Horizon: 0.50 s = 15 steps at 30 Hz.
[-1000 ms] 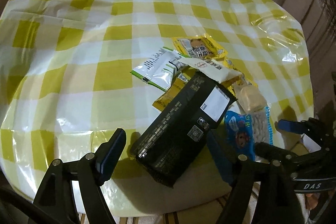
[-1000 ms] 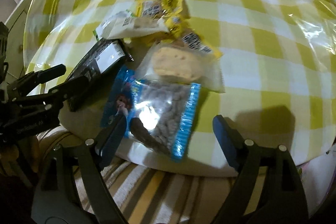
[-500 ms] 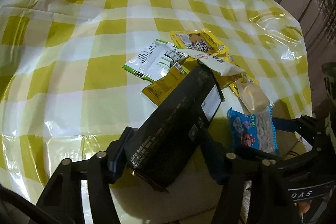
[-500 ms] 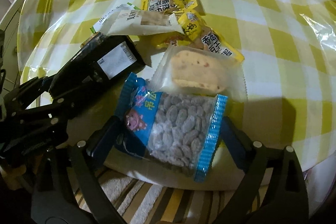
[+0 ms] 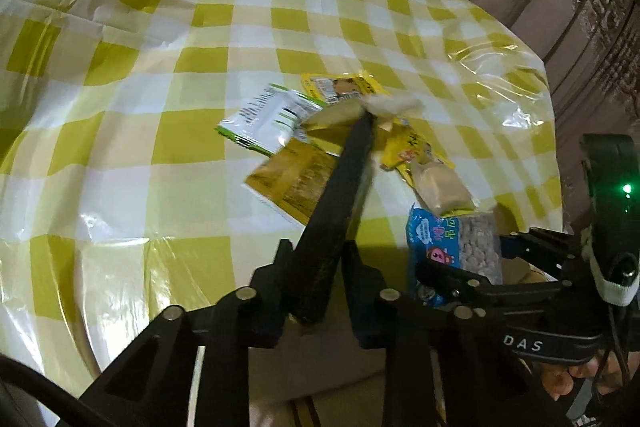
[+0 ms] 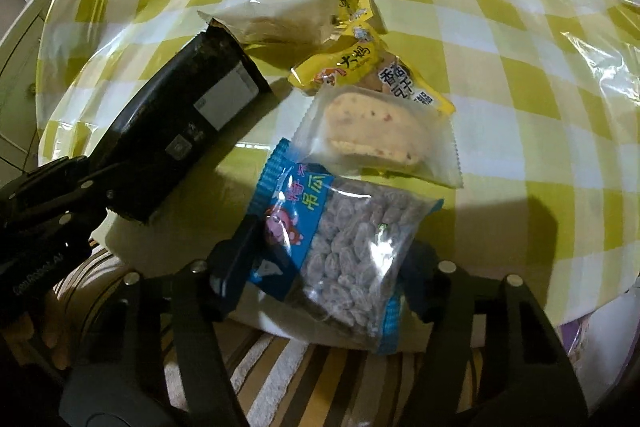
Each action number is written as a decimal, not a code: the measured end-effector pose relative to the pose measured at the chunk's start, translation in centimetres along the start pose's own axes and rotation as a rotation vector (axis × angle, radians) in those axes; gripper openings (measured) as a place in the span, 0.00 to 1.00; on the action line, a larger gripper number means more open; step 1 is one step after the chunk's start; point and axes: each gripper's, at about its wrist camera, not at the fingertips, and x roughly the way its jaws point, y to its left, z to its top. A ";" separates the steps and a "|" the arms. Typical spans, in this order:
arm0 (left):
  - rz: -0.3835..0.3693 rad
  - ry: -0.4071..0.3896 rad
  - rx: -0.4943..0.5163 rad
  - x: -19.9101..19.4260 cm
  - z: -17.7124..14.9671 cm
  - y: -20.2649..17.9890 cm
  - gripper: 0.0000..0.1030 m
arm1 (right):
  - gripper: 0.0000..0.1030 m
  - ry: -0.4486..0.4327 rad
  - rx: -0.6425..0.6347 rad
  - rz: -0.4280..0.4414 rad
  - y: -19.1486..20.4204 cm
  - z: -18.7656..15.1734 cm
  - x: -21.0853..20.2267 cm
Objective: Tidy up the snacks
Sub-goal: 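Grasp the dark cracker box with the left tool while the right tool grasps the blue-edged seed bag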
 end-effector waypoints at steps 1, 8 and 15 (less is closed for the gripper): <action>-0.005 -0.001 0.004 -0.2 -0.1 -0.3 0.18 | 0.58 -0.004 0.001 0.002 -0.1 -0.1 -0.3; 0.001 -0.002 0.023 -1.3 -0.9 -1.8 0.15 | 0.34 -0.046 0.010 0.033 -1.4 -1.1 -1.9; 0.022 -0.027 0.012 -2.5 -1.3 -2.5 0.15 | 0.27 -0.079 0.014 0.092 -2.3 -2.1 -3.8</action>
